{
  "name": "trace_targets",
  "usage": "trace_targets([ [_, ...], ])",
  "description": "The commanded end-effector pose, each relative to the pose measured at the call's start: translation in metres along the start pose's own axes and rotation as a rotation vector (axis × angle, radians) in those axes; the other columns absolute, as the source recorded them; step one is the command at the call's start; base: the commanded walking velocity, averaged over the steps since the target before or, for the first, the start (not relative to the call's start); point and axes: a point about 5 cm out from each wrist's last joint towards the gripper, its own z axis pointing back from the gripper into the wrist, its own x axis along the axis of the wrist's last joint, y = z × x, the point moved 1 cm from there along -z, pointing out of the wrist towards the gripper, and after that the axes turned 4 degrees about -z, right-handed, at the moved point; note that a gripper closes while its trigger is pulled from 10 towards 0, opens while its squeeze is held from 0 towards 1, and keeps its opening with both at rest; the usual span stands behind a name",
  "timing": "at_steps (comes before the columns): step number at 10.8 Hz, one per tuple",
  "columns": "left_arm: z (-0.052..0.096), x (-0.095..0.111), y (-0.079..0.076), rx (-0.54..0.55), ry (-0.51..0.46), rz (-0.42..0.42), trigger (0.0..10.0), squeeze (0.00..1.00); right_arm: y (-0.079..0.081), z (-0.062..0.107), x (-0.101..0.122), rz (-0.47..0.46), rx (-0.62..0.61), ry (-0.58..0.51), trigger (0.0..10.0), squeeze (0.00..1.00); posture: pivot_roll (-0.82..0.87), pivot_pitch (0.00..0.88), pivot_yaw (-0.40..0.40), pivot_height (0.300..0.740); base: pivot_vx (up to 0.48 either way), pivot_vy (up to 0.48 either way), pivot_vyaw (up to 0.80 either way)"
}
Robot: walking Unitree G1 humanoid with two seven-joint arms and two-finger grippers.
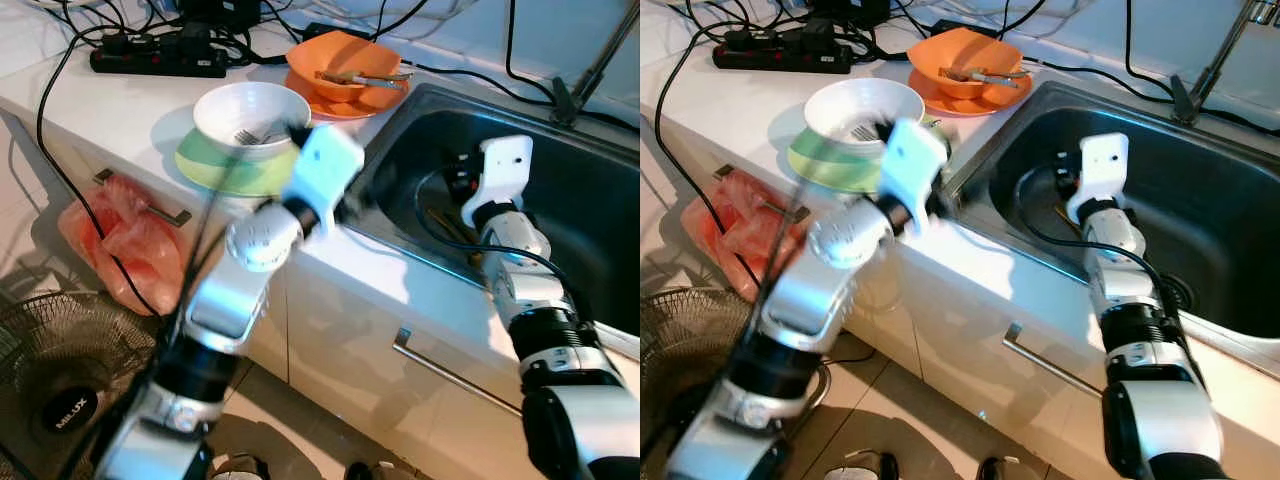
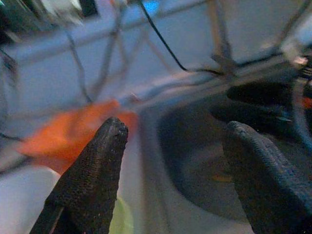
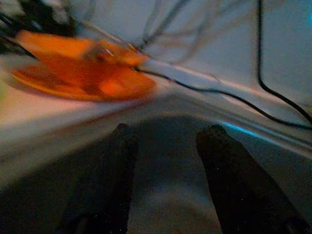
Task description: Kitchen organization
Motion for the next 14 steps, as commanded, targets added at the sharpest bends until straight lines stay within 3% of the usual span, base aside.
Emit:
trace_targets([
  [1, -0.002, 0.013, 0.004, 0.034, -0.055, -0.059, 10.0, 0.00, 0.001, -0.003, 0.012, -0.020, 0.014, -0.054, 10.0, 0.00, 0.07, 0.099, -0.041, 0.740, 0.000, 0.000, 0.00],
  [3, -0.002, 0.020, 0.012, 0.082, -0.082, -0.171, 10.0, 0.00, 0.004, -0.003, 0.014, -0.026, 0.030, -0.068, 10.0, 0.00, 0.07, 0.099, -0.041, 0.740, 0.000, 0.000, 0.00],
  [5, 0.000, 0.006, 0.017, 0.071, 0.013, -0.394, 10.0, 0.00, 0.007, -0.001, 0.012, -0.034, 0.056, -0.064, 10.0, 0.00, 0.08, 0.101, -0.041, 0.740, 0.000, 0.000, 0.00],
  [7, 0.002, -0.010, 0.016, 0.065, 0.089, -0.404, 10.0, 0.00, 0.006, -0.002, 0.012, -0.037, 0.051, -0.066, 10.0, 0.00, 0.07, 0.104, -0.043, 0.740, 0.000, 0.000, 0.00],
  [10, -0.001, -0.023, 0.015, 0.062, 0.126, -0.437, 10.0, 0.00, 0.006, -0.002, 0.013, -0.040, 0.051, -0.068, 10.0, 0.00, 0.07, 0.105, -0.044, 0.740, 0.000, 0.000, 0.00],
  [14, -0.012, -0.027, 0.025, 0.114, 0.134, -0.508, 10.0, 0.00, 0.010, -0.002, 0.014, -0.041, 0.064, -0.069, 10.0, 0.00, 0.07, 0.105, -0.044, 0.740, 0.000, 0.000, 0.00],
])
